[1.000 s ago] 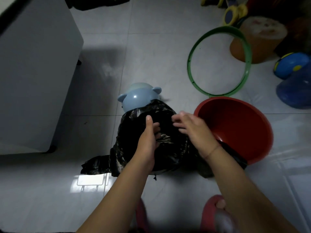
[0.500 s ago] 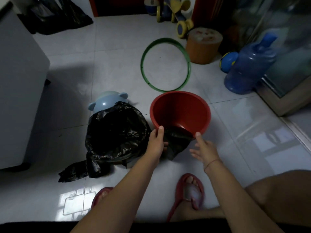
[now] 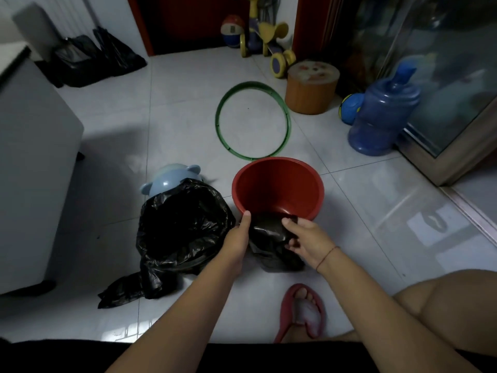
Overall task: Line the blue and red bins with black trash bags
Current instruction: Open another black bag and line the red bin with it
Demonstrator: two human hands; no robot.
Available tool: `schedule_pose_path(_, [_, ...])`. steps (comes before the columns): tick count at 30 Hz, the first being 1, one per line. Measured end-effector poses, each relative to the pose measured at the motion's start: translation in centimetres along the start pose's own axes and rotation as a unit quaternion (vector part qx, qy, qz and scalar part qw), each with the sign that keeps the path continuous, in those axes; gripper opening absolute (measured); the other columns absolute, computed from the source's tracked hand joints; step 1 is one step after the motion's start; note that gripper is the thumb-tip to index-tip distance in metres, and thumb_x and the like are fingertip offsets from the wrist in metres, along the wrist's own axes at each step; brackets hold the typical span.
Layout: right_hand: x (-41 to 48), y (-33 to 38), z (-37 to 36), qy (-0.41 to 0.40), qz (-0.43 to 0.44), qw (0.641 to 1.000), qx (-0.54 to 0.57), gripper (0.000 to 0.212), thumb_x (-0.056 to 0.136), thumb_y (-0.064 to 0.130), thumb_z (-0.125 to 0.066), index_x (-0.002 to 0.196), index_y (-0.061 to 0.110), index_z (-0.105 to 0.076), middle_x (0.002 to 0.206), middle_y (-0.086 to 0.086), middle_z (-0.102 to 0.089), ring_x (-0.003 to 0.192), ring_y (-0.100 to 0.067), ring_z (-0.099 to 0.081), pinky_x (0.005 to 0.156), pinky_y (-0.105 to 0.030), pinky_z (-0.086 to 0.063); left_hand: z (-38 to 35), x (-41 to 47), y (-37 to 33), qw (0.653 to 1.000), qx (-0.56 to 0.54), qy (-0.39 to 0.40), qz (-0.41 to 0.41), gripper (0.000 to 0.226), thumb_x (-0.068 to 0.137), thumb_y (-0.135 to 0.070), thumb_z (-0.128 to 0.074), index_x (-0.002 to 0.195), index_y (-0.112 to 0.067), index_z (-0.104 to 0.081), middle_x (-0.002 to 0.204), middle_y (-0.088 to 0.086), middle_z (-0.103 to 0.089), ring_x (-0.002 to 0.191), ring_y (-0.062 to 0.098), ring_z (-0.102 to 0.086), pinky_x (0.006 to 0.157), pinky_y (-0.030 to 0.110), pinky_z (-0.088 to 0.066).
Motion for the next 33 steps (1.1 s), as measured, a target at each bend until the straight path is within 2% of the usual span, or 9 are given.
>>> schedule_pose_path(3, [-1.1,2.6,-0.7,0.078,0.084,0.992,-0.061,0.006,0.088,0.012,-0.060,0.090,0.012,-0.066,0.080,-0.004,-0.066,0.070,-0.019,-0.053,0.056,-0.020,-0.042,0.6,0.2,-1.4,0.995,-0.082,0.042,0.040,0.056,0.086,-0.061,-0.049,0.102,-0.013,-0.071,0.099,0.008,-0.075,0.091,0.020,-0.072,0.084,0.032,-0.055])
schedule_pose_path(5, [-2.0,3.8,-0.7,0.150,0.106,0.977,-0.111,0.020,0.081,0.013,-0.066,0.100,0.007,-0.067,0.095,-0.015,-0.069,0.087,-0.028,-0.058,0.073,-0.034,-0.043,0.4,0.1,-3.5,0.977,-0.156,0.114,0.094,0.070,0.087,-0.066,-0.041,0.103,-0.005,-0.072,0.101,0.018,-0.073,0.091,0.029,-0.072,0.075,0.036,-0.058])
schedule_pose_path(7, [-2.8,4.2,-0.2,0.209,0.095,0.955,-0.189,0.021,0.077,0.014,-0.070,0.097,0.008,-0.068,0.090,-0.008,-0.072,0.084,-0.019,-0.064,0.074,-0.029,-0.049,0.3,0.5,-5.4,0.964,-0.179,0.163,0.110,0.075,0.089,-0.065,-0.035,0.111,-0.002,-0.069,0.113,0.022,-0.068,0.103,0.033,-0.067,0.085,0.040,-0.054])
schedule_pose_path(9, [-3.3,4.2,0.3,0.227,0.082,0.934,-0.264,0.010,0.080,0.010,-0.069,0.090,0.008,-0.067,0.072,0.005,-0.069,0.067,-0.006,-0.061,0.059,-0.016,-0.047,0.0,0.7,-7.5,0.968,-0.168,0.168,0.080,0.057,0.094,-0.052,-0.043,0.119,-0.004,-0.063,0.118,0.020,-0.066,0.110,0.032,-0.062,0.097,0.043,-0.046])
schedule_pose_path(12, [-2.9,4.3,1.6,0.202,0.048,0.928,-0.309,0.019,0.082,0.013,-0.068,0.096,0.000,-0.065,0.080,-0.005,-0.066,0.073,-0.012,-0.059,0.066,-0.021,-0.049,-0.4,0.6,-9.7,0.981,-0.136,0.134,0.037,0.022,0.092,-0.026,-0.056,0.096,-0.006,-0.066,0.090,0.014,-0.073,0.079,0.025,-0.071,0.074,0.036,-0.055])
schedule_pose_path(17, [-2.4,7.2,2.0,0.157,0.046,0.977,-0.138,0.054,0.078,0.047,-0.056,0.119,0.013,-0.061,0.120,-0.005,-0.067,0.107,-0.016,-0.063,0.087,-0.032,-0.051,-1.1,-0.5,-11.6,0.974,-0.096,0.186,-0.081,0.013,0.088,-0.010,-0.060,0.097,-0.010,-0.070,0.085,0.007,-0.075,0.078,0.019,-0.071,0.069,0.028,-0.058])
schedule_pose_path(22, [-2.0,11.9,0.7,0.080,0.155,0.983,0.056,0.025,0.091,0.018,-0.054,0.107,0.001,-0.064,0.095,-0.009,-0.073,0.092,-0.020,-0.068,0.078,-0.028,-0.054,-1.8,-2.6,-11.8,0.965,-0.015,0.234,-0.121,0.024,0.083,-0.003,-0.063,0.105,-0.009,-0.069,0.092,0.005,-0.075,0.081,0.015,-0.070,0.073,0.023,-0.057])
schedule_pose_path(26, [-2.0,13.9,0.1,0.026,0.240,0.970,0.039,0.020,0.089,0.002,-0.054,0.073,0.013,-0.060,0.057,0.006,-0.069,0.057,-0.005,-0.065,0.059,-0.018,-0.054,-2.7,-4.1,-13.5,0.955,-0.035,0.279,-0.092,0.052,0.080,-0.035,-0.058,0.123,-0.006,-0.060,0.109,0.007,-0.068,0.102,0.018,-0.064,0.086,0.029,-0.053])
schedule_pose_path(33, [-2.3,14.0,-2.0,0.040,0.245,0.968,0.044,0.021,0.087,0.004,-0.059,0.068,0.010,-0.068,0.060,-0.004,-0.071,0.056,-0.014,-0.067,0.058,-0.023,-0.055,-4.6,-4.8,-15.6,0.944,-0.067,0.293,-0.136,0.021,0.090,-0.005,-0.054,0.103,-0.016,-0.066,0.086,-0.001,-0.075,0.080,0.009,-0.070,0.075,0.019,-0.056])
Point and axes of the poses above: each hand's wrist, its own x-axis towards the middle knuckle, its own z-axis out of the back of the hand, y = z × x, the point moved 3 cm from there along x, towards the middle knuckle
